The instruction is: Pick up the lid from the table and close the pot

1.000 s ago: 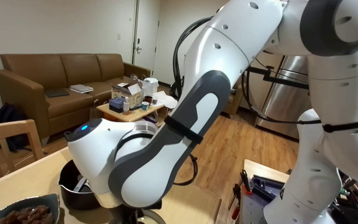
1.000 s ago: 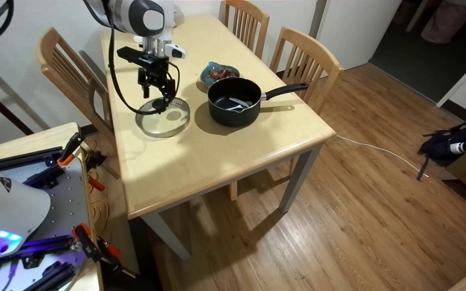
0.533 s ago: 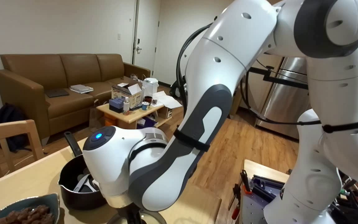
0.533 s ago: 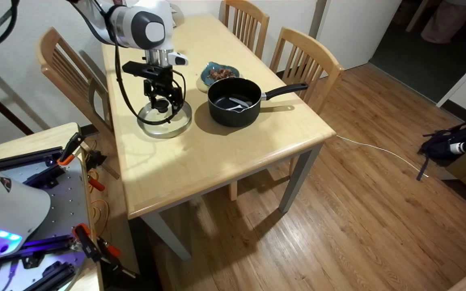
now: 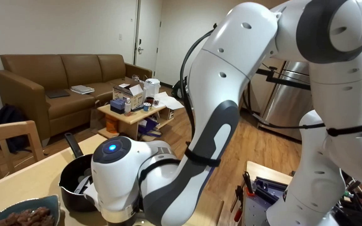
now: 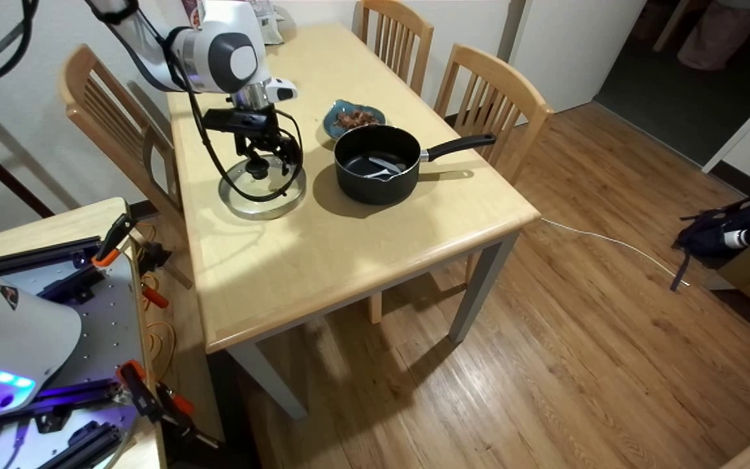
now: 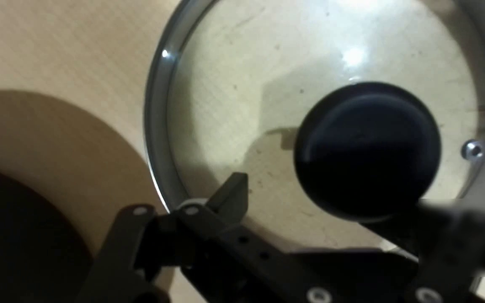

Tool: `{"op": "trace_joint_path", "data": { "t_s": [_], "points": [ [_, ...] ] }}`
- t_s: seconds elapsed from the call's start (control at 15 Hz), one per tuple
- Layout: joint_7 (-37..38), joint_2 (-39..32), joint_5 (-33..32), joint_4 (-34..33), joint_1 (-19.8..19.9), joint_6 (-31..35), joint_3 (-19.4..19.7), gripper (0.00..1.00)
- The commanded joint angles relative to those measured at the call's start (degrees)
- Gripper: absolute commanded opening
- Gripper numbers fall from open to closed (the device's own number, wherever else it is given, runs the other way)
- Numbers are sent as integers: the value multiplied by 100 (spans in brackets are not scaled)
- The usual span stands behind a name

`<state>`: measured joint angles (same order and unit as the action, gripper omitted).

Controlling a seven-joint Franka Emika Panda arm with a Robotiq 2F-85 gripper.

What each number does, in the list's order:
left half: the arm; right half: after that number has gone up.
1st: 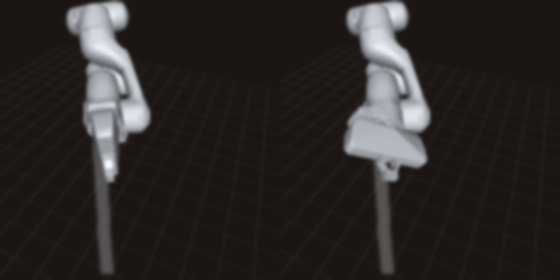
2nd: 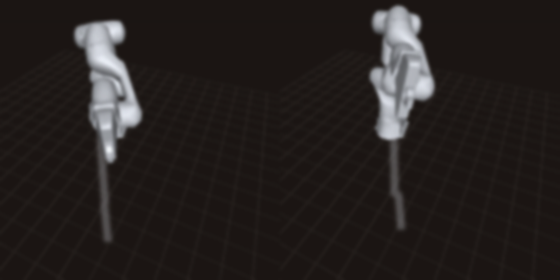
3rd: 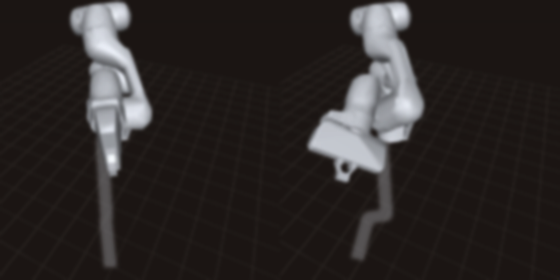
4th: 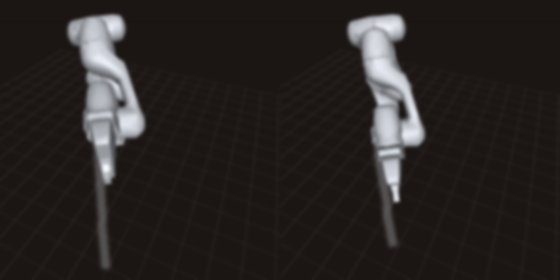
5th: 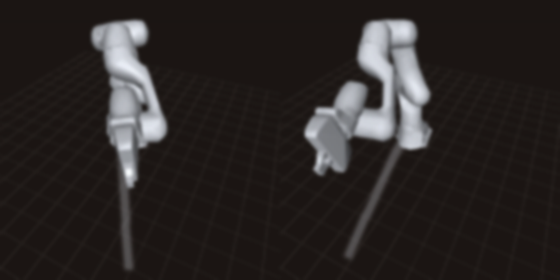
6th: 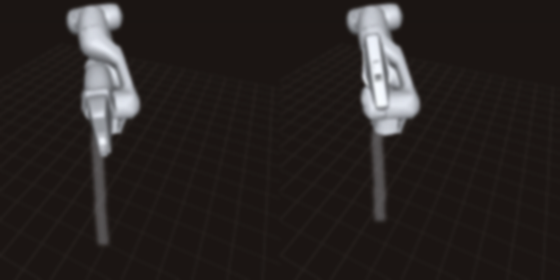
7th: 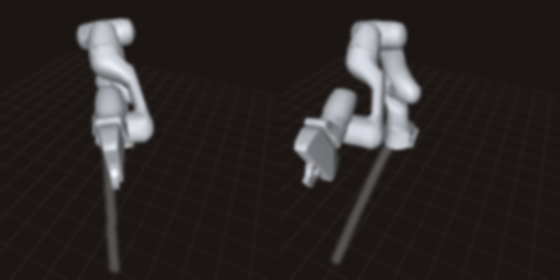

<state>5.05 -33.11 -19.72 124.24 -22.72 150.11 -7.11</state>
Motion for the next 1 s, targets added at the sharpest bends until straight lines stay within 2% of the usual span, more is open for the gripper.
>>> {"op": "trace_joint_path", "data": {
  "t_s": [0.0,0.07,0.13,0.2,0.33,0.47,0.73,0.93],
  "points": [
    [190,-470,-14,259,-177,1016,48,41],
    [281,-591,98,314,-230,1209,58,85],
    [303,-625,117,364,-277,1414,76,81],
    [397,-680,111,420,-361,1589,134,82],
    [537,-769,112,495,-527,1893,256,94],
    [692,-824,137,578,-741,2148,408,100],
    [885,-833,288,655,-1129,2352,630,100],
    [1064,-768,473,681,-1454,2225,728,100]
  ]
}}
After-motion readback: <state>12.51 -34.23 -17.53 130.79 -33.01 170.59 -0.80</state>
